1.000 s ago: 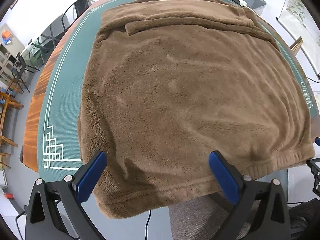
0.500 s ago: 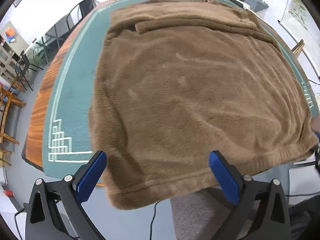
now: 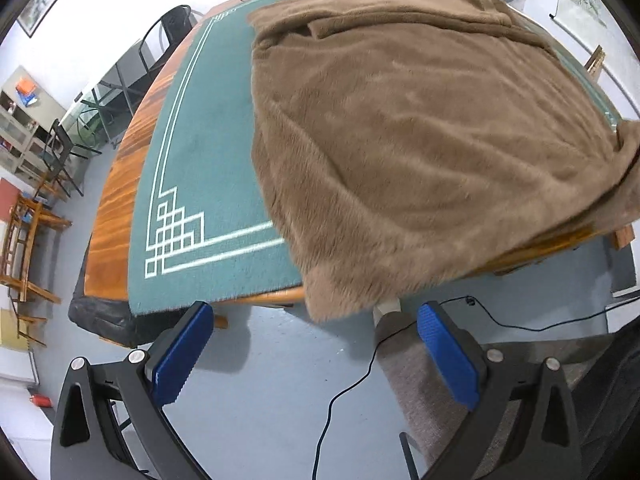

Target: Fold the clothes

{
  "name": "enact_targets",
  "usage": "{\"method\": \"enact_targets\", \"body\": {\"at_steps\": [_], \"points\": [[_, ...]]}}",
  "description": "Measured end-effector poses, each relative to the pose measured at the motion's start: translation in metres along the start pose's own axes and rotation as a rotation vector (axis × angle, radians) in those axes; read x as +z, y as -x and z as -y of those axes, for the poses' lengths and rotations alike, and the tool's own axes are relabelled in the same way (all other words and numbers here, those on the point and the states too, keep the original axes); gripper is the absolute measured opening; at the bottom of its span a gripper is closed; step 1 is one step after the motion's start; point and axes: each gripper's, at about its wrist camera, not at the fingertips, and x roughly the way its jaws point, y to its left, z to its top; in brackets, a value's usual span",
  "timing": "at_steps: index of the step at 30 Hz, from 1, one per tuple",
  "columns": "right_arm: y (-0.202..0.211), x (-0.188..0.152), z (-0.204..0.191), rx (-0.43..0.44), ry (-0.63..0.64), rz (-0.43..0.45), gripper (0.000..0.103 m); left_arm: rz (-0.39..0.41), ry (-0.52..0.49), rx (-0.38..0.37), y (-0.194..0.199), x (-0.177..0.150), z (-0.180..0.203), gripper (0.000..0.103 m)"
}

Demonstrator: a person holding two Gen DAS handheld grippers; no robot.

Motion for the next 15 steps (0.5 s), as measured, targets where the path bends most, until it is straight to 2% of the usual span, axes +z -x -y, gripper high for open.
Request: {"method": "enact_targets", "body": {"at_steps": [4,7,11,12,14,15], "points": [[-0.001,0.004,0.004,-0.003,-0.005,-0.001,0.020,-0.009,0.099,-0.013,-0.012,0.003,-0.013,0.103],[-0.001,0.007,0.006,-0.010,-0.002,-0.001,0.020,0.001,0.176,-0.068,-0.011,0.005,-0.025,0.103],[0.000,0.007,0.010,-0.017,-0.007,-0.002,0.020,0.013,0.231,-0.108,-0.007,0.007,-0.039,0.099],[0.000,0.006,0.011,-0.019,-0.011,-0.003,0.020,0.012,0.240,-0.121,-0.008,0.008,-0.042,0.093],[0.001,0.005,0.014,-0.019,-0.017,-0.005,0.020,0.011,0.247,-0.145,-0.009,0.010,-0.046,0.072],[0.000,0.004,0.015,-0.018,-0.020,-0.007,0.020,0.005,0.245,-0.166,-0.010,0.011,-0.046,0.048]]}}
